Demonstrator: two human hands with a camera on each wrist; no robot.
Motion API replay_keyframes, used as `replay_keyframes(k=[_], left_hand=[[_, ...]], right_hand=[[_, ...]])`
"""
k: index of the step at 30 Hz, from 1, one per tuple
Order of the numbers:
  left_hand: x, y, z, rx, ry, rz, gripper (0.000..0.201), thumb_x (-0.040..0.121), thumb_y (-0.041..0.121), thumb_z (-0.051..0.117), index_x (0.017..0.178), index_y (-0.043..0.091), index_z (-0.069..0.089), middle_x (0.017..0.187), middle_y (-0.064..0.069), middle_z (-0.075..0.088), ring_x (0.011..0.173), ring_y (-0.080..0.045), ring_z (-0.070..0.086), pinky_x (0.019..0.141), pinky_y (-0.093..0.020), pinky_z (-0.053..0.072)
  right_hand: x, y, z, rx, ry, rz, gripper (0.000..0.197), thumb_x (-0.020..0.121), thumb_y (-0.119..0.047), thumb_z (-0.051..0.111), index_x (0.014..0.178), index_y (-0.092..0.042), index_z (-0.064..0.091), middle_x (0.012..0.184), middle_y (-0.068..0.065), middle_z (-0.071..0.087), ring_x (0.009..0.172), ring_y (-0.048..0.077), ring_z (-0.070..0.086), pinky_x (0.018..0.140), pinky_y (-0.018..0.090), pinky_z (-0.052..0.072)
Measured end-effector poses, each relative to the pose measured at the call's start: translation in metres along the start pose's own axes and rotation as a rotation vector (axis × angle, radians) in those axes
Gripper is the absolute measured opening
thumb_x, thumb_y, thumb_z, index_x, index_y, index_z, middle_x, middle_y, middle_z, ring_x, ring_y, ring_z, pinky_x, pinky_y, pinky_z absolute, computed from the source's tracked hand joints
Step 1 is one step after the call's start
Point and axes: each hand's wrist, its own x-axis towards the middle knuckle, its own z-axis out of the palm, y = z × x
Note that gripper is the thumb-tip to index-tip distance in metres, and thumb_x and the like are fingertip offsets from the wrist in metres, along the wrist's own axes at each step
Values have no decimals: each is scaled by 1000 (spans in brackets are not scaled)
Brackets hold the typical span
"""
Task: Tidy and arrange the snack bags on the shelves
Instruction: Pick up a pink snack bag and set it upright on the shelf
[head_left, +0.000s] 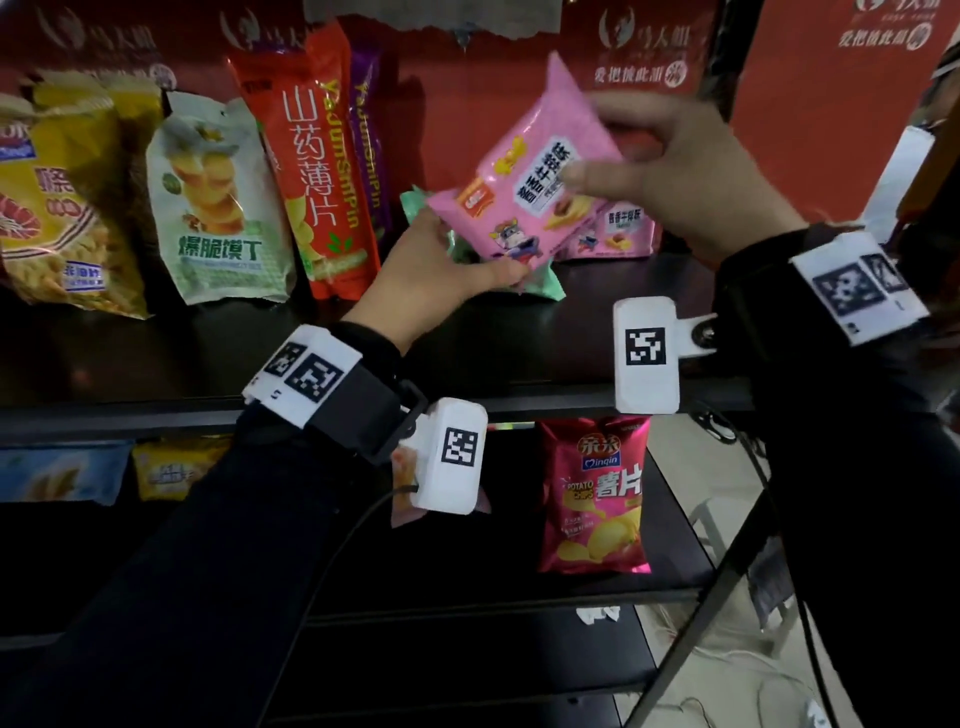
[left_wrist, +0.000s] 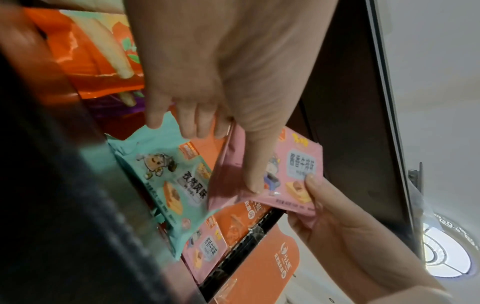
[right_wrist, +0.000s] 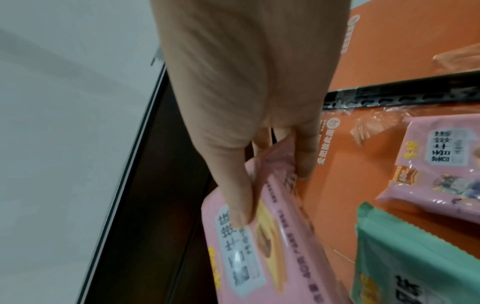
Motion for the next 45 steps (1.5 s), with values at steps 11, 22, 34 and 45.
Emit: replay_keyframes(k=[11,22,34,45], left_hand=[[-2,-1,-17,78,-159,-94,40,78,31,77,113,33,59,99,19,68,92,0,63,71,-16,52],[-1,-6,-7,-153,-49,-219,22,79,39,74,97,32,63,89,19,70,76,6,64,70,-23,45],[9,-7,-4,-270,-40,-133,31,84,16,72,114,11,63,94,6,72,79,0,70,71,-12,54],[17,7,-18,-384,-12,-131,23,93,16,61,115,9,61,110,-11,70,90,-21,70,75,-29,59]], right_hand=[[14,-8,11,-255,-197,-55,53,86,-14,68,136,-15,50,130,-2,50,98,-7,56,74,-1,44],[-2,16,54,319,-116,355,29,88,-11,65,116,-7,60,113,8,69,100,19,67,94,38,53],[0,26,68,379,-121,407,27,93,-10,57,120,-7,59,113,3,68,101,10,64,83,16,50],[6,18,81,406,-77,399,35,90,-10,61,125,-7,57,117,9,68,112,24,64,104,43,46]])
